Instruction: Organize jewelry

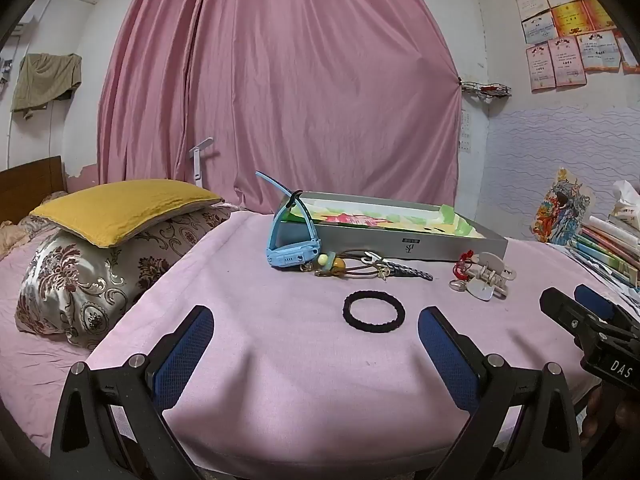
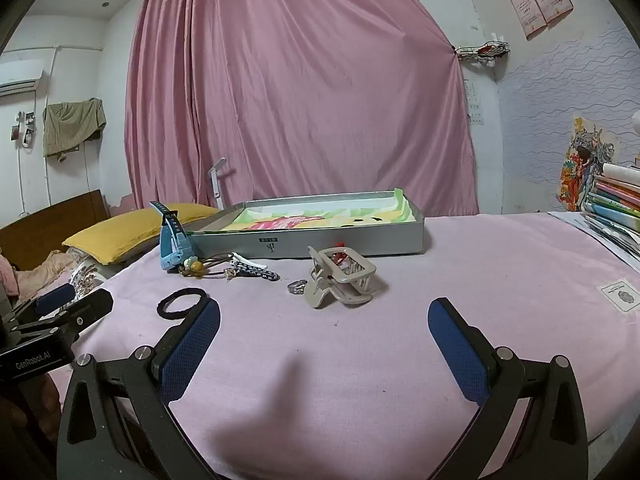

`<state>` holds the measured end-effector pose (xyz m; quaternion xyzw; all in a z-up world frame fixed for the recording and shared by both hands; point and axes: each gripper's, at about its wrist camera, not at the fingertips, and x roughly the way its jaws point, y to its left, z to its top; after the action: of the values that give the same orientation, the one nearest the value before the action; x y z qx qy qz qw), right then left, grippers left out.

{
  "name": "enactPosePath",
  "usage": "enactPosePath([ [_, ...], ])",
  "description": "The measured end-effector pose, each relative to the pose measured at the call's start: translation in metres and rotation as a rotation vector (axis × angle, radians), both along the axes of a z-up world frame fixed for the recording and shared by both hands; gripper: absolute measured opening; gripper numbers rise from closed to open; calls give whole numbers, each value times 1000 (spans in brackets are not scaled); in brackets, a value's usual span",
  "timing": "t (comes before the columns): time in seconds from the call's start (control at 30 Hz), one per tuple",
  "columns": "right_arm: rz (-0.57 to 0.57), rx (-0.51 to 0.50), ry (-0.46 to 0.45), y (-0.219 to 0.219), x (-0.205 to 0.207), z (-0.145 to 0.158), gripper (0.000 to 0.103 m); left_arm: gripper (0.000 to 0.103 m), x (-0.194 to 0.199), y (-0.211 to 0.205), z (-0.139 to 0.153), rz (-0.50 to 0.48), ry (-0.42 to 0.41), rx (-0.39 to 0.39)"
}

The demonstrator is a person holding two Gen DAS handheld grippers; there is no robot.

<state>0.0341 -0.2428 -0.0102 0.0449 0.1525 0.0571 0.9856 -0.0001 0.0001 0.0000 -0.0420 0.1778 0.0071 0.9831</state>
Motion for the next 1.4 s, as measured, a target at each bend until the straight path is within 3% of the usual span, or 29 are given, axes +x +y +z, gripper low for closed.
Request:
enactPosePath([
  [1.4,-2,2,1,2,1,-4,102,103,0,-3,1,-2,3,-8],
])
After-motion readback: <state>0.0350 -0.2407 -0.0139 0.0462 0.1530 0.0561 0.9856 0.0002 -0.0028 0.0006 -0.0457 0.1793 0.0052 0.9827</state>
